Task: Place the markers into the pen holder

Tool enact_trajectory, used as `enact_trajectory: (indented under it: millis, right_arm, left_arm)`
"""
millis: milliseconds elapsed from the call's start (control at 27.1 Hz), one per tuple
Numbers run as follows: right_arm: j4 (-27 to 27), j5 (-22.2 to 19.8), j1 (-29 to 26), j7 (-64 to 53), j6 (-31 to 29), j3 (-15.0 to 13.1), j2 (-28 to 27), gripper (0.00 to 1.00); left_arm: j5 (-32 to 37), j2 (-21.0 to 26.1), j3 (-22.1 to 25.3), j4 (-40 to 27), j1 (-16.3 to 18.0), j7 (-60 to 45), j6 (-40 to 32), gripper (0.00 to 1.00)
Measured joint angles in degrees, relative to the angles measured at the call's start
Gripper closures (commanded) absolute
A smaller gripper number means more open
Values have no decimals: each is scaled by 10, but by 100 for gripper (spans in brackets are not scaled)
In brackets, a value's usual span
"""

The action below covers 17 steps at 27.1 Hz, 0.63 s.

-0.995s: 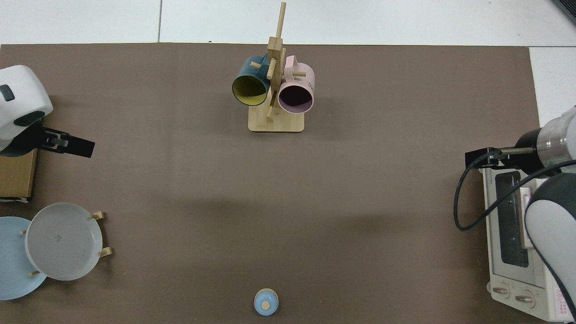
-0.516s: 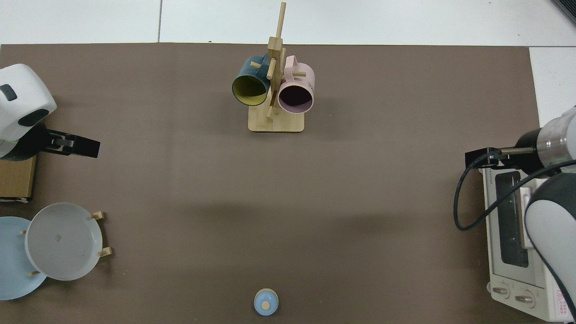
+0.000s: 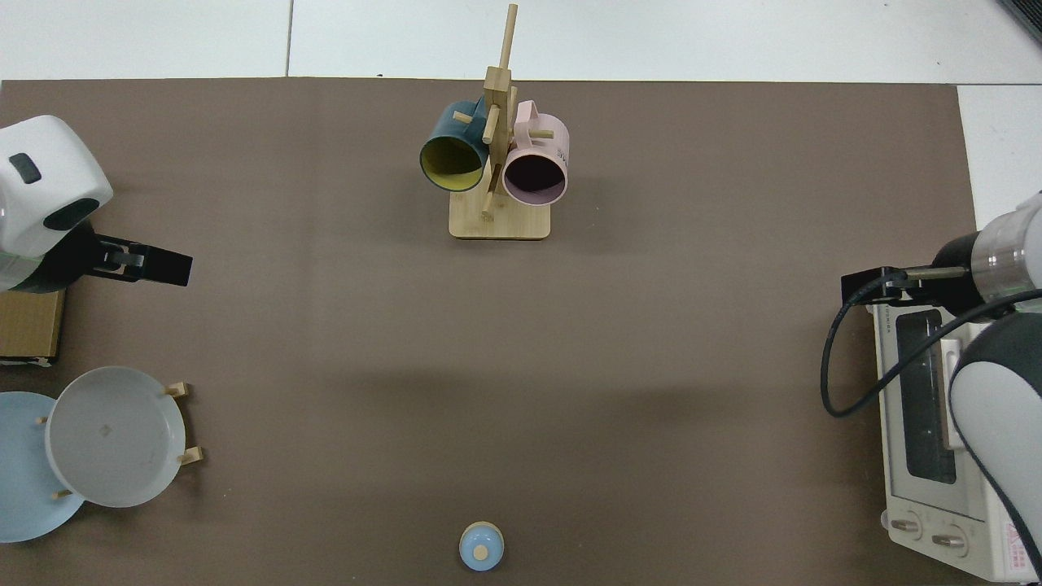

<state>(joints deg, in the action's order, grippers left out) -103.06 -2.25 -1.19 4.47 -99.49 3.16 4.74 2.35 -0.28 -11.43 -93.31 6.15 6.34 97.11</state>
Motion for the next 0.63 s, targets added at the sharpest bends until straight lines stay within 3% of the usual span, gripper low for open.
enact_trajectory:
  millis: [369,627]
  right_arm:
    - [0,0,0,0,0,0,0,0]
    - [0,0,0,0,0,0,0,0]
  left_arm:
    - [-1,-4,62,-1,-69,0,0,0]
    - [-4,-5,74,-2,-82,0,-1,0]
